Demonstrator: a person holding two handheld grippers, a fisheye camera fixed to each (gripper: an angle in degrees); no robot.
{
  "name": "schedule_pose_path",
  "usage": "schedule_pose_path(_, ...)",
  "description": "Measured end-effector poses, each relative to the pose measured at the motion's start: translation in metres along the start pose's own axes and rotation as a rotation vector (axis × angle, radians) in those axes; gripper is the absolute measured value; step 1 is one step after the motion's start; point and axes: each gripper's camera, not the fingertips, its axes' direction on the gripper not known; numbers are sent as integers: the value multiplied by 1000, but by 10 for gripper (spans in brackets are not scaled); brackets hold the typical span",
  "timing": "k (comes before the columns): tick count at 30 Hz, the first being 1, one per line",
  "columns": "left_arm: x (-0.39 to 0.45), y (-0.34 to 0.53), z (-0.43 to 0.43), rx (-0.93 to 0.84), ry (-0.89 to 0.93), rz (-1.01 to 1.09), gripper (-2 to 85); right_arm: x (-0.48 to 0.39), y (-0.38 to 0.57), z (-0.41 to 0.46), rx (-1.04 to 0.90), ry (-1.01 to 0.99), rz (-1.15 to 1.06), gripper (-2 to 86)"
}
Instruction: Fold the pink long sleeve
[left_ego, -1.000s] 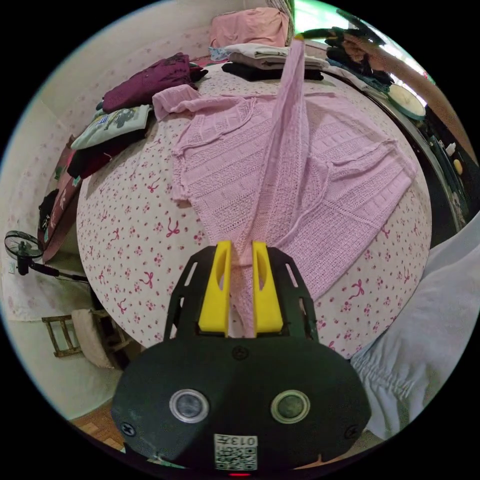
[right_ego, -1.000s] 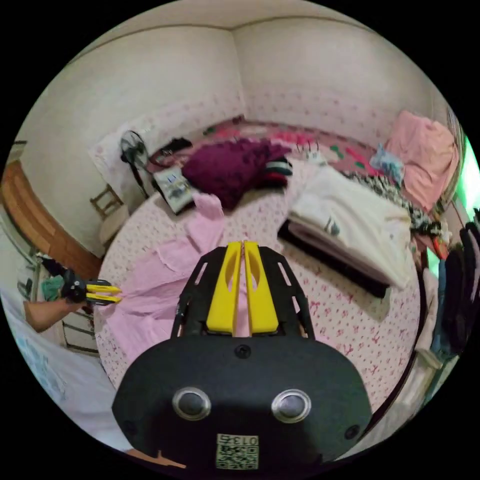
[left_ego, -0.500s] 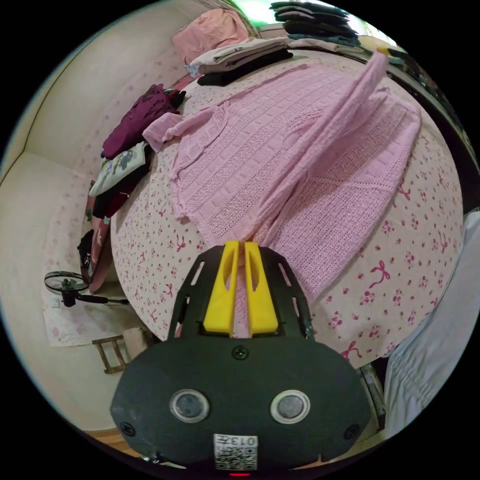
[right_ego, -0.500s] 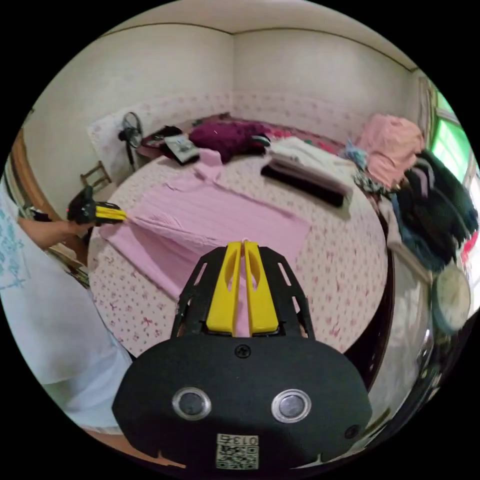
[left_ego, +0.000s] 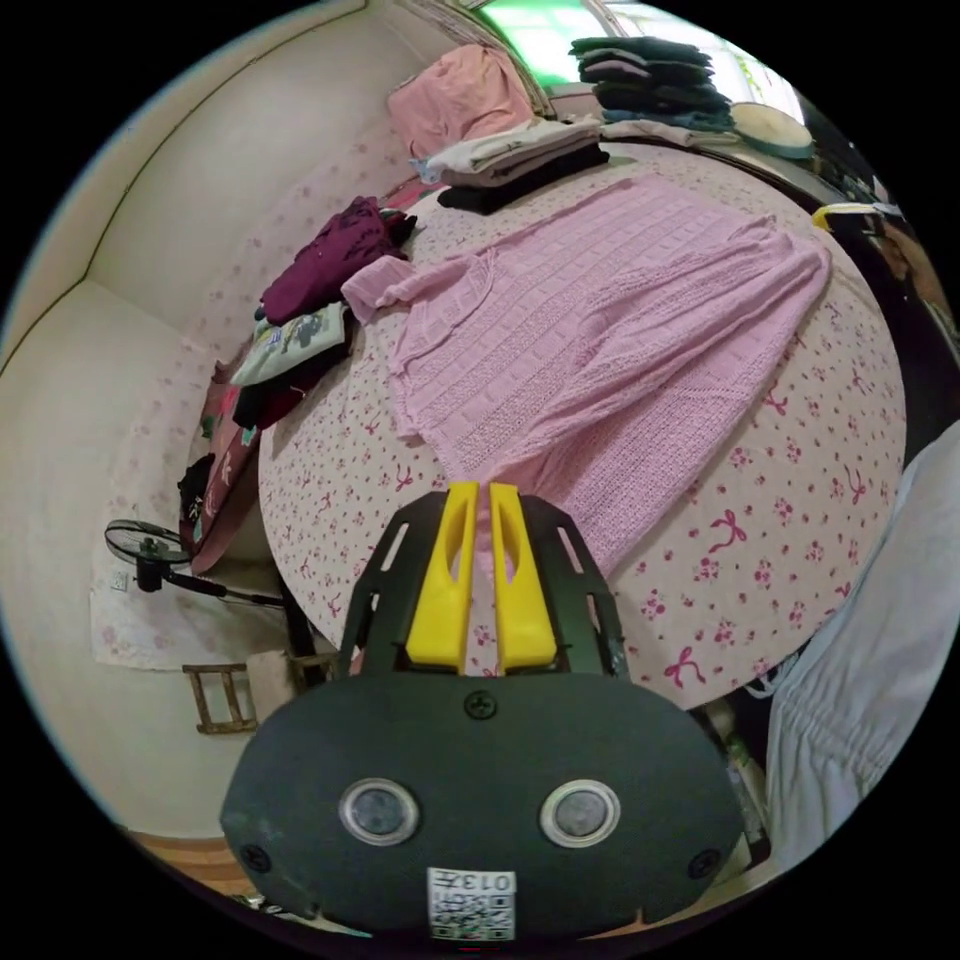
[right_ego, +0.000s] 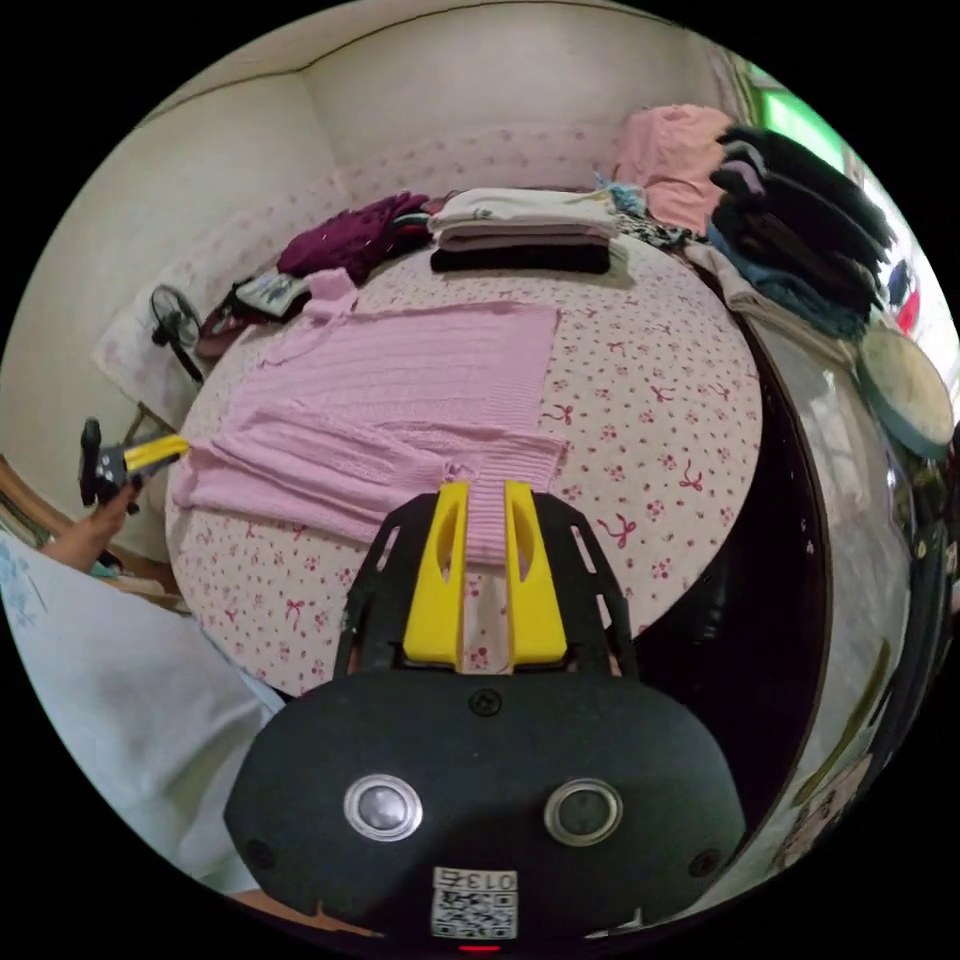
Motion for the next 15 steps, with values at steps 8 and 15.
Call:
schedule_pose_path(8,32,-27,17,-53,-16,226,88,-1,-31,41,-125,-152,36,76)
schedule_pose_path(15,62,-35,38,-148,-8,382,21,-29,-50,66,-186,-45,-63,24)
